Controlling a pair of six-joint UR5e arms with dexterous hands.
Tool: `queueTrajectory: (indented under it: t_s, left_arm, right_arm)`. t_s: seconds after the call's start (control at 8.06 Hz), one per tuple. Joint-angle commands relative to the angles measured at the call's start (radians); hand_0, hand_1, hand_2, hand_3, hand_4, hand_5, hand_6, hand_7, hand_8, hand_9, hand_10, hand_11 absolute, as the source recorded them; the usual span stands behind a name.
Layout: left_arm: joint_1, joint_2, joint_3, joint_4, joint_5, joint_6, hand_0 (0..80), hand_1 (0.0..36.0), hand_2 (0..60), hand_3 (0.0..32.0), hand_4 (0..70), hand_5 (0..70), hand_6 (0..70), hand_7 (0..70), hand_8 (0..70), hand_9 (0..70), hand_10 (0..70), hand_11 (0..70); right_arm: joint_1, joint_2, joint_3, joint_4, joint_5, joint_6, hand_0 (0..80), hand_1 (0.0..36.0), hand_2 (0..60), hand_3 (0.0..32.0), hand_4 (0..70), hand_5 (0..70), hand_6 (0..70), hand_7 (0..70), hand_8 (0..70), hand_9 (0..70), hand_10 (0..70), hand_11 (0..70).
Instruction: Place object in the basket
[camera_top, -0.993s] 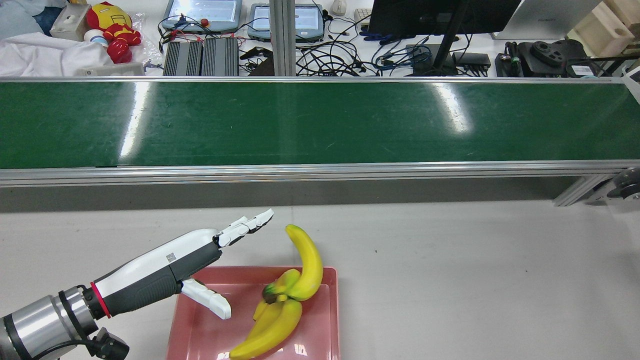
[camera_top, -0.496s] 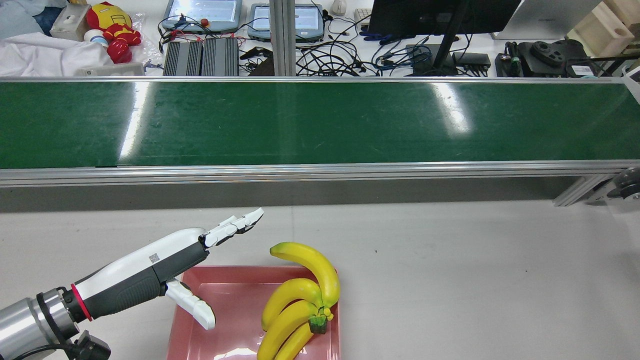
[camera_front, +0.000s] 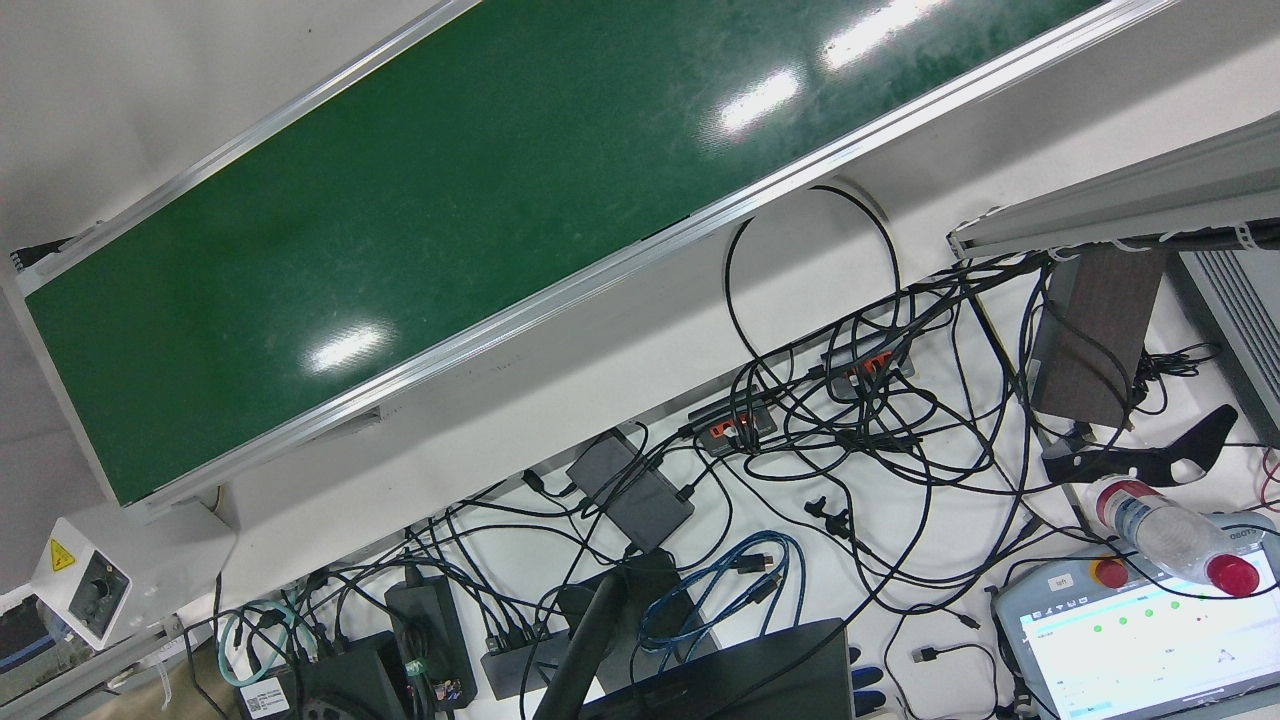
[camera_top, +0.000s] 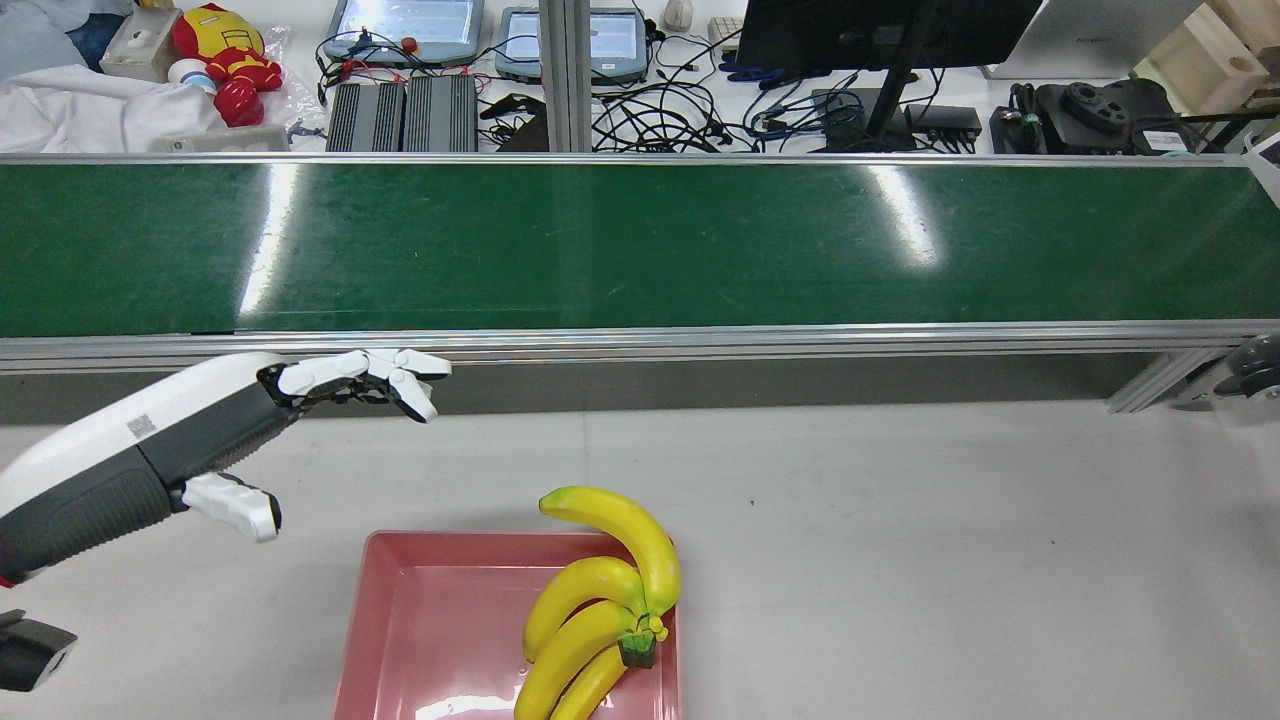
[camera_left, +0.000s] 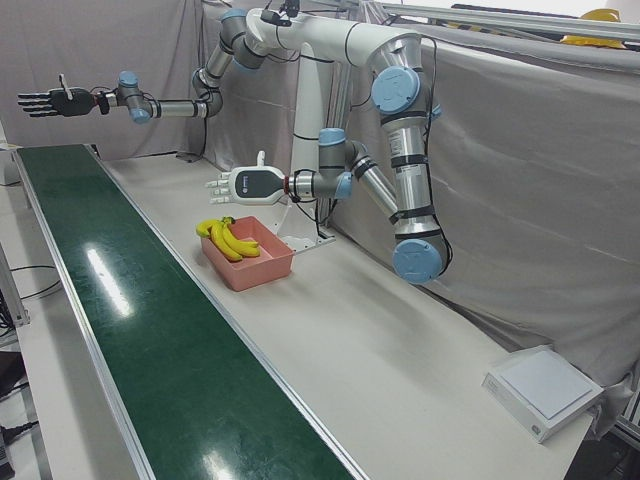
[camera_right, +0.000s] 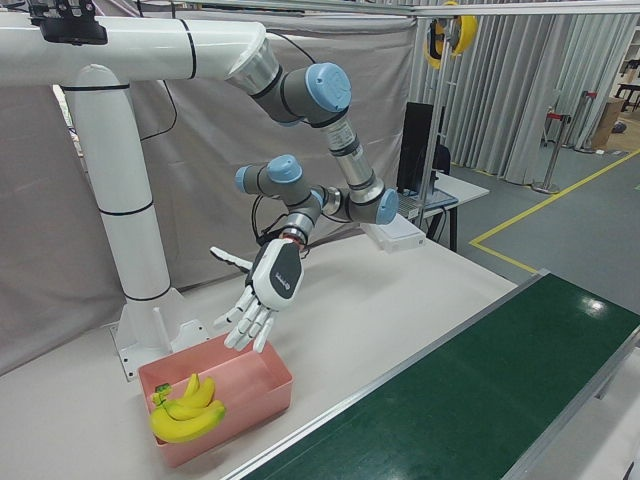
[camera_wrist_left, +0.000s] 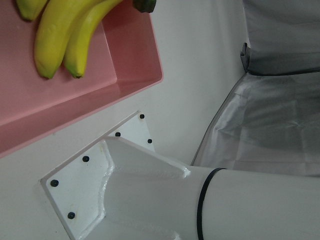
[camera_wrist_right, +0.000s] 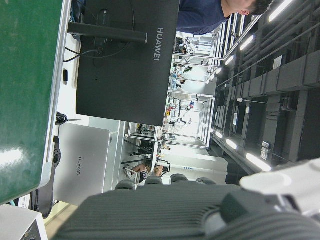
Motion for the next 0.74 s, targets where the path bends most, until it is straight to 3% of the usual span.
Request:
queueTrajectory:
  t_s: [0.0,0.12,0.62]
  left_arm:
    - [-0.139,0.010,-0.018,-0.001,-0.006,-0.084,10.9,0.0,0.0,0.0,18.9,43.1,14.8,22.5,15.2,24.7,13.6,19.1]
    - [-0.141,0.010,-0.018,-0.004,-0.007,-0.084,12.1,0.0,0.0,0.0,20.5,46.7,16.3,24.1,15.7,25.2,13.8,19.3]
    - [-0.141,0.010,-0.019,-0.002,-0.006,-0.084,11.1,0.0,0.0,0.0,19.4,44.3,15.7,22.8,15.1,24.2,12.6,17.5]
  right_arm:
    - [0.000,0.000,0.000,0.000,0.000,0.000,0.0,0.0,0.0,0.0,0.0,0.0,0.0,0.0,0.0,0.0,0.0,0.0]
    - [0.000,0.000,0.002,0.000,0.000,0.000,0.0,0.0,0.0,0.0,0.0,0.0,0.0,0.0,0.0,0.0,0.0,0.0]
    - [0.000,0.000,0.002,0.000,0.000,0.000,0.0,0.0,0.0,0.0,0.0,0.0,0.0,0.0,0.0,0.0,0.0,0.0]
